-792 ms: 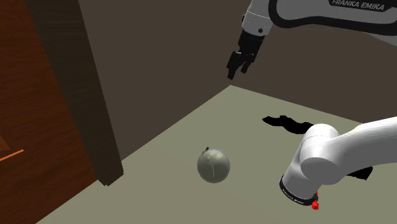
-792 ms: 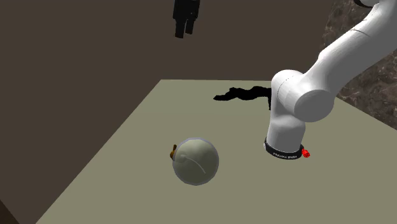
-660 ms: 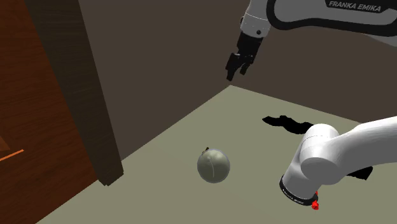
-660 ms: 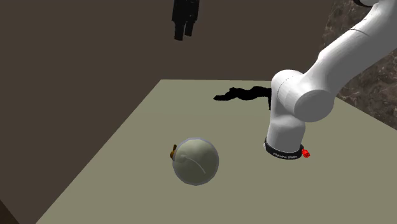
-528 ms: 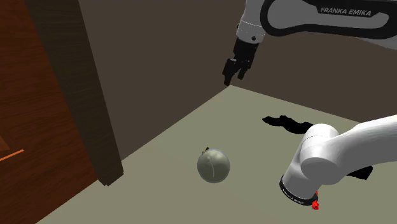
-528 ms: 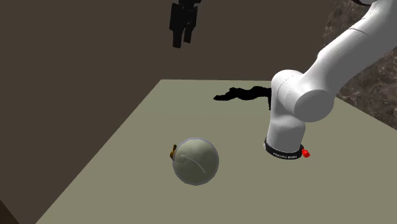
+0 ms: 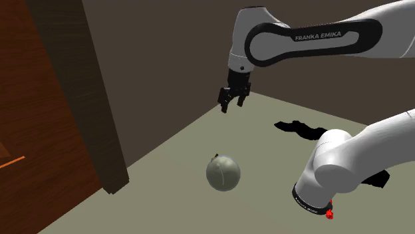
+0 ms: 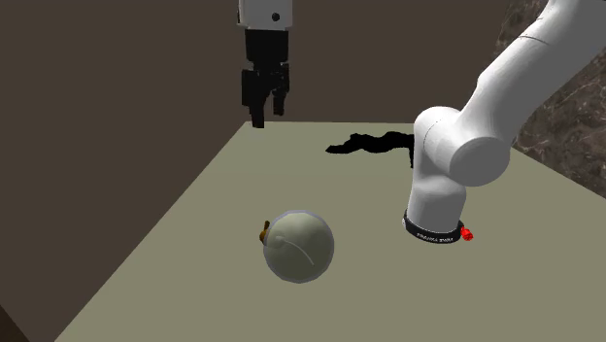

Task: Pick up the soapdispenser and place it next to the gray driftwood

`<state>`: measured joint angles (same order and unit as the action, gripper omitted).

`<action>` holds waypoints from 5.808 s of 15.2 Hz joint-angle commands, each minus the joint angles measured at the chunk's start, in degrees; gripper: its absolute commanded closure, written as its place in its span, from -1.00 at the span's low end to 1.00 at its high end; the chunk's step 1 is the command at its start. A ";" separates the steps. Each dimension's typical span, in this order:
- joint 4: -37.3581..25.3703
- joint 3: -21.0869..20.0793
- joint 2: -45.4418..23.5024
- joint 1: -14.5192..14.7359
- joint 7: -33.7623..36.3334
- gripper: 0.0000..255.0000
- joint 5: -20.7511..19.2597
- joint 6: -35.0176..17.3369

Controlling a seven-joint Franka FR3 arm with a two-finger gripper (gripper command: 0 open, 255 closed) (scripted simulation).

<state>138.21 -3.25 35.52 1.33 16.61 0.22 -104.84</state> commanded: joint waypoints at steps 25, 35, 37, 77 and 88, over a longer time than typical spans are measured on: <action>10.01 -4.81 -26.38 4.14 9.62 -1.00 13.81 -22.89; 10.00 -4.81 -26.38 4.14 9.62 1.00 13.81 -22.88; 10.01 -4.81 -26.37 4.14 9.62 1.00 13.81 -22.88; -7.38 -3.09 -12.56 3.48 13.90 1.00 11.57 8.09; -2.65 6.90 -5.85 -2.68 1.00 1.00 4.13 11.90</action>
<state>135.42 2.73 29.02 -0.77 18.82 5.14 -93.58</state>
